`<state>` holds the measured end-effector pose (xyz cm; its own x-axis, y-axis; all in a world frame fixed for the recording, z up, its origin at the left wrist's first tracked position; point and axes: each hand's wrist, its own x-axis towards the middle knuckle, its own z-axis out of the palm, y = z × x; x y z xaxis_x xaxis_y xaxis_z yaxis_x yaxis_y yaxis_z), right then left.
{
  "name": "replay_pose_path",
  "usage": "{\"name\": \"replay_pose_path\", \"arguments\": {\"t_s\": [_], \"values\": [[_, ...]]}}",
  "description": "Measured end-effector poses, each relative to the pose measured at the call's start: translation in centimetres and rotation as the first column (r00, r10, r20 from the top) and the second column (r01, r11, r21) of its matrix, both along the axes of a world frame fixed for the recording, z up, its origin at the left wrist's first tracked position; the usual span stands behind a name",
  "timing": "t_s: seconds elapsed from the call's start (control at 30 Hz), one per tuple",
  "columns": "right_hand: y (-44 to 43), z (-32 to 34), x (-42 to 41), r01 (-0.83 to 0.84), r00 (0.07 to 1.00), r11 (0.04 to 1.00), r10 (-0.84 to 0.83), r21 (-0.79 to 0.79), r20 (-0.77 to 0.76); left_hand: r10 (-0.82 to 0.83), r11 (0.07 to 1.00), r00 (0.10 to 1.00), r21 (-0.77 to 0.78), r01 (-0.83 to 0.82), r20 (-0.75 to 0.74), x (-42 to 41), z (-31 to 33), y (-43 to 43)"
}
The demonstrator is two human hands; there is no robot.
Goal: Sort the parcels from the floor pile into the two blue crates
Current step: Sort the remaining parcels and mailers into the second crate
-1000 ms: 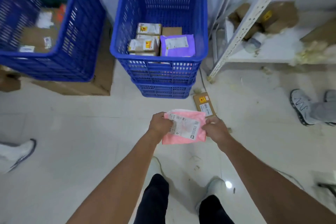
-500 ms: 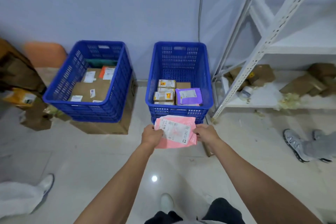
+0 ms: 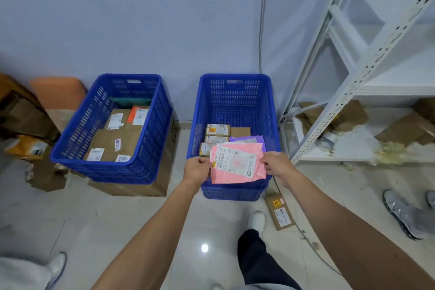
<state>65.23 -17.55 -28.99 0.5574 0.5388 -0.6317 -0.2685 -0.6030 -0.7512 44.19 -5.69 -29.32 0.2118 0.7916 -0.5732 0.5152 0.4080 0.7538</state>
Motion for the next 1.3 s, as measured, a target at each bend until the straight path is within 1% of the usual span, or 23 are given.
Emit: {"name": "replay_pose_path", "arguments": {"t_s": [0.17,0.27,0.33,0.37,0.43,0.57,0.7,0.77,0.83,0.93,1.07,1.13,1.2,1.3], "values": [[5.5,-2.3,6.6,-0.033,0.999,0.999,0.033,-0.029,0.000,0.016,1.000,1.000,-0.006,-0.016,-0.021,6.1,-1.4,5.1],[8.0,-2.7,9.2,-0.049,0.999,0.995,0.050,-0.086,0.009,0.016,1.000,0.999,-0.022,-0.017,-0.047,9.5,-2.5,7.5],[9.6,-4.2,11.2,-0.096,0.995,0.988,0.099,-0.119,0.022,0.010,1.000,0.997,-0.027,-0.012,-0.070,11.5,-3.4,9.1],[10.4,-5.6,12.2,-0.118,0.991,0.984,0.126,-0.135,0.052,0.004,0.999,0.996,-0.032,-0.007,-0.086,12.4,-4.2,9.9],[11.4,-7.6,13.5,-0.159,0.974,0.964,0.189,-0.214,0.127,-0.033,0.998,0.992,-0.053,0.027,-0.121,13.7,-6.1,11.4],[13.2,-10.4,13.9,-0.189,0.941,0.913,0.273,-0.362,0.199,-0.146,0.985,0.967,-0.124,0.122,-0.210,16.3,-11.8,14.2],[14.1,-14.9,13.0,-0.171,0.953,0.858,0.270,-0.485,0.140,-0.301,0.953,0.898,-0.132,0.272,-0.320,18.5,-16.2,14.9],[14.2,-17.5,12.3,-0.178,0.955,0.823,0.276,-0.539,0.107,-0.385,0.923,0.849,-0.167,0.348,-0.363,19.0,-18.0,14.9],[14.3,-20.2,11.9,-0.198,0.953,0.793,0.294,-0.577,0.076,-0.446,0.894,0.807,-0.219,0.390,-0.386,19.2,-20.1,14.9],[14.0,-23.4,11.2,-0.193,0.965,0.763,0.262,-0.617,0.023,-0.515,0.856,0.763,-0.284,0.433,-0.390,19.3,-22.9,14.5],[13.8,-26.5,10.8,-0.203,0.973,0.755,0.229,-0.624,-0.039,-0.568,0.821,0.724,-0.335,0.462,-0.392,19.9,-25.4,14.0],[13.8,-27.5,10.7,-0.227,0.969,0.735,0.234,-0.640,-0.075,-0.618,0.783,0.686,-0.381,0.492,-0.385,20.2,-26.2,13.7],[13.8,-28.1,10.6,-0.233,0.968,0.726,0.238,-0.647,-0.081,-0.654,0.748,0.667,-0.439,0.498,-0.358,20.4,-26.7,13.4],[13.6,-28.4,10.5,-0.217,0.972,0.718,0.223,-0.661,-0.078,-0.680,0.722,0.655,-0.458,0.519,-0.330,20.4,-26.9,13.1]]}}
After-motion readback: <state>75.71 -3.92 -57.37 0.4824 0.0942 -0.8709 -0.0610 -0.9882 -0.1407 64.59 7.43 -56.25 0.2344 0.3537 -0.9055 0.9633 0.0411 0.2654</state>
